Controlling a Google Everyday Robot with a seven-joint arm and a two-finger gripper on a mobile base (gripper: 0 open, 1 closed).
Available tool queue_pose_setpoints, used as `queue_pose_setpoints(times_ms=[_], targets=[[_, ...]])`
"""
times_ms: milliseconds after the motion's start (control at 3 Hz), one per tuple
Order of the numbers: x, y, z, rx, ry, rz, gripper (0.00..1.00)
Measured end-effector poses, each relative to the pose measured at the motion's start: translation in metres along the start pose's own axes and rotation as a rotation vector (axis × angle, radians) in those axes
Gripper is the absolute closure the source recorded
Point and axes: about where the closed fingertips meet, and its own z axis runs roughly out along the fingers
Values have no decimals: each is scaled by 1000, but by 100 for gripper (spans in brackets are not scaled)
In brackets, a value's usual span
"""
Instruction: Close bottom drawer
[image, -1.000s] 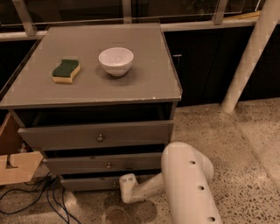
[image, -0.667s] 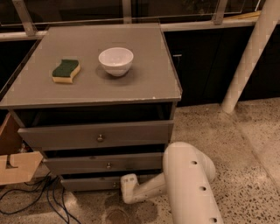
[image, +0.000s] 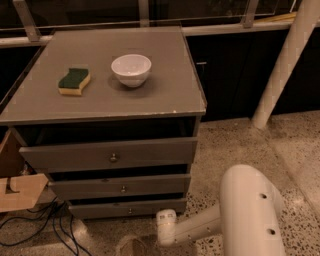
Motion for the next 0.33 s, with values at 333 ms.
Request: queue_pose_setpoints(times_ms=[333], targets=[[20, 3, -2, -9, 21, 1, 84]])
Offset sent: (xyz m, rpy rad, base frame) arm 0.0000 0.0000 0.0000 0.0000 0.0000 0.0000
